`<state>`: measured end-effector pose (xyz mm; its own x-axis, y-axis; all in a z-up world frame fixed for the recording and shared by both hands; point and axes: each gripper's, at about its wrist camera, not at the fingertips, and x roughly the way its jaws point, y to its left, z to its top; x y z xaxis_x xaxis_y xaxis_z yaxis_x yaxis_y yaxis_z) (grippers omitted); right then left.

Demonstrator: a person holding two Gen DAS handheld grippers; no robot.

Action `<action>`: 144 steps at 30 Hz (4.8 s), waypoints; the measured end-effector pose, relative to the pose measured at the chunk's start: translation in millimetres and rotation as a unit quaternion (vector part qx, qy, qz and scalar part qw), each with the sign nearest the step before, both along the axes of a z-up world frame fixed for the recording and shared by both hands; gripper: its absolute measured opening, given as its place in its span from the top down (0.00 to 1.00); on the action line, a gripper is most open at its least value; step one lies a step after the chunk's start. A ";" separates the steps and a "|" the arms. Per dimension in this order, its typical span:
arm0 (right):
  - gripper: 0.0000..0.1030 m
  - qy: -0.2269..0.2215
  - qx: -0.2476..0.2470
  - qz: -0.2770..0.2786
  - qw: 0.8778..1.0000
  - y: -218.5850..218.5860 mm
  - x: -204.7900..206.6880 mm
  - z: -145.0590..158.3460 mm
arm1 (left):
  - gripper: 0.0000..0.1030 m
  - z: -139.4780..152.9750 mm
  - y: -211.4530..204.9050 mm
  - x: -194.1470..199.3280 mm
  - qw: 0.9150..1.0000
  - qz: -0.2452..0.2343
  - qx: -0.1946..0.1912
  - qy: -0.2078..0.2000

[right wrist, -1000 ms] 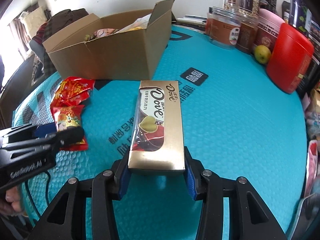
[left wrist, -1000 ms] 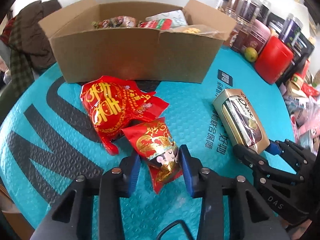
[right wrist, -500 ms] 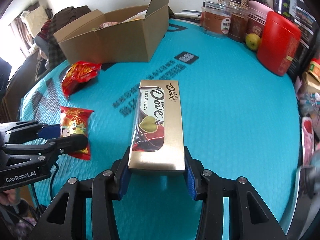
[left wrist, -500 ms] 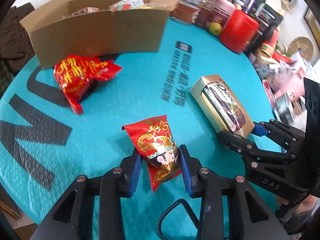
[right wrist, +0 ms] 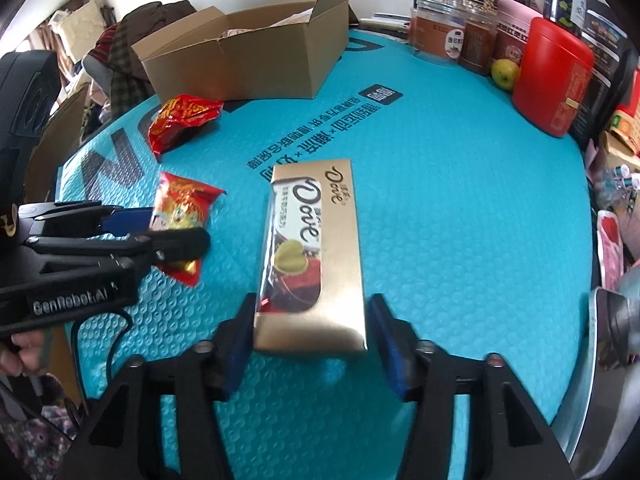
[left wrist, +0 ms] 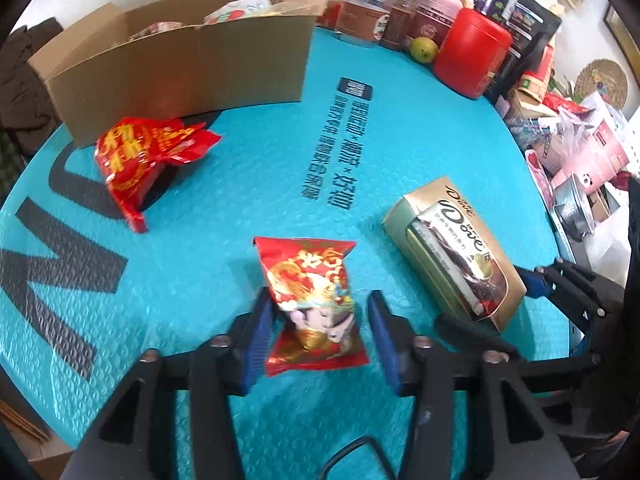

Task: Organize snacks
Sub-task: 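Lift the red-gold snack bag with the left tool while the right tool lifts the Dove box, then carry the red-gold bag and Dove box over the cardboard box with both tools, then open both tools to drop the red-gold bag and Dove box into the box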

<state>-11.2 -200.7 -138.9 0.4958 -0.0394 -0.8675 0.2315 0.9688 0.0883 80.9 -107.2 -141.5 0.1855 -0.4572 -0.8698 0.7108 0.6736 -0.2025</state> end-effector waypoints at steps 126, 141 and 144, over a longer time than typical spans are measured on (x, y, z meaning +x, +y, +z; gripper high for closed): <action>0.57 -0.173 -0.072 0.113 0.976 -50.2 308.2 131.7 | 0.70 138.4 -37.9 283.7 0.966 0.109 -0.098 -0.215; 0.57 -0.075 -0.071 0.086 0.991 -76.0 337.5 80.6 | 0.70 79.8 -63.2 313.9 0.983 0.112 -0.028 -0.145; 0.56 -0.069 -0.072 0.077 0.992 -79.9 339.2 78.2 | 0.70 69.4 -63.5 319.5 0.984 0.127 -0.004 -0.128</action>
<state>328.0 -280.6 -60.7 0.6190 -0.0726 -0.7821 0.0755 0.9966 -0.0328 400.5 -170.8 -72.1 0.5079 -0.3736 -0.7762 0.5477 0.8356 -0.0438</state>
